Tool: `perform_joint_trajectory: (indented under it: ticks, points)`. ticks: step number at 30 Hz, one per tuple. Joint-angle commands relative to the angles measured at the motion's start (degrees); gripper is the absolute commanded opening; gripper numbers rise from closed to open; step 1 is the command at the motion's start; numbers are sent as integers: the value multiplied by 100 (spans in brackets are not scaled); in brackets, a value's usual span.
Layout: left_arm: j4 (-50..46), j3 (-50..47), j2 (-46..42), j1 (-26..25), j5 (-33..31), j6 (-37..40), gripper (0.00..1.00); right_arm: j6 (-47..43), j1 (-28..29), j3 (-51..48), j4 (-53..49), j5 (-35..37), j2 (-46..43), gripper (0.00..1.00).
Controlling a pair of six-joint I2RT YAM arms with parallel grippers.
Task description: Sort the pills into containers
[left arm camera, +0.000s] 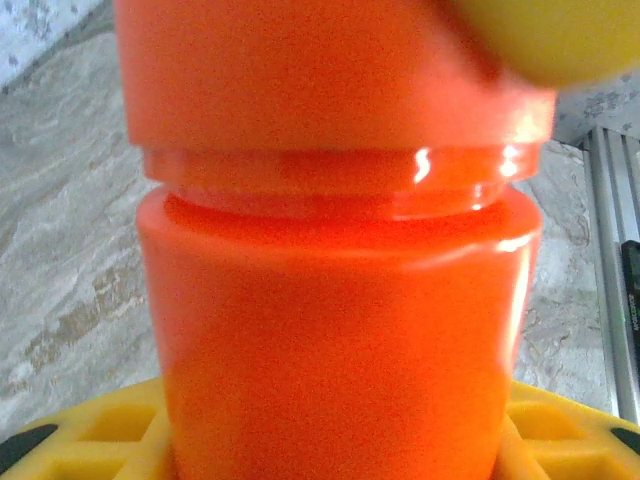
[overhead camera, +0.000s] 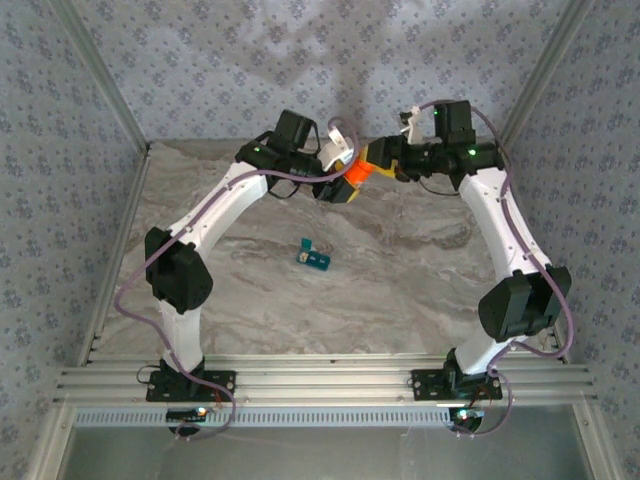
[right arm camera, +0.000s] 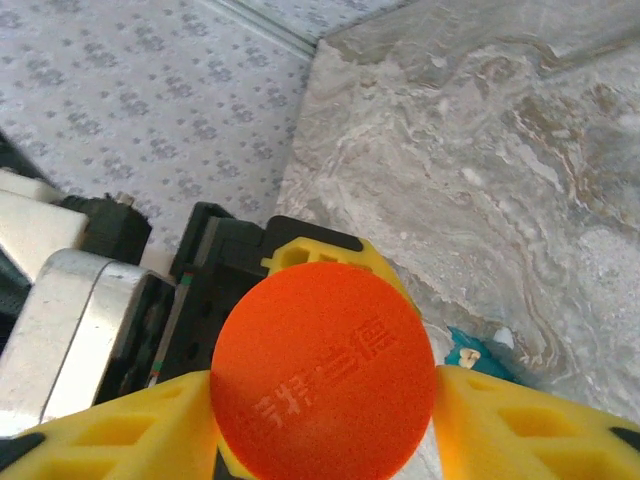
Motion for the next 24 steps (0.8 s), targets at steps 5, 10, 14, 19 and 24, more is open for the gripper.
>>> perform_joint_trajectory:
  ticks: [5, 10, 14, 19, 24]
  points:
    - [103, 343, -283, 8, 688, 155, 0, -439, -676, 286, 100, -1650, -99, 69]
    - [-291, 597, -132, 26, 1010, 204, 0, -1085, -680, 772, -344, -1157, 60, 69]
    - [-418, 706, -58, 23, 1194, 188, 0, -1711, -532, 1374, -1092, -657, 365, 70]
    - [-558, 803, 5, 22, 1293, 202, 0, -2329, -259, 2004, -1779, -399, 656, 73]
    - [-639, 850, 31, 20, 1350, 222, 0, -2552, -132, 2128, -1988, -422, 710, 73]
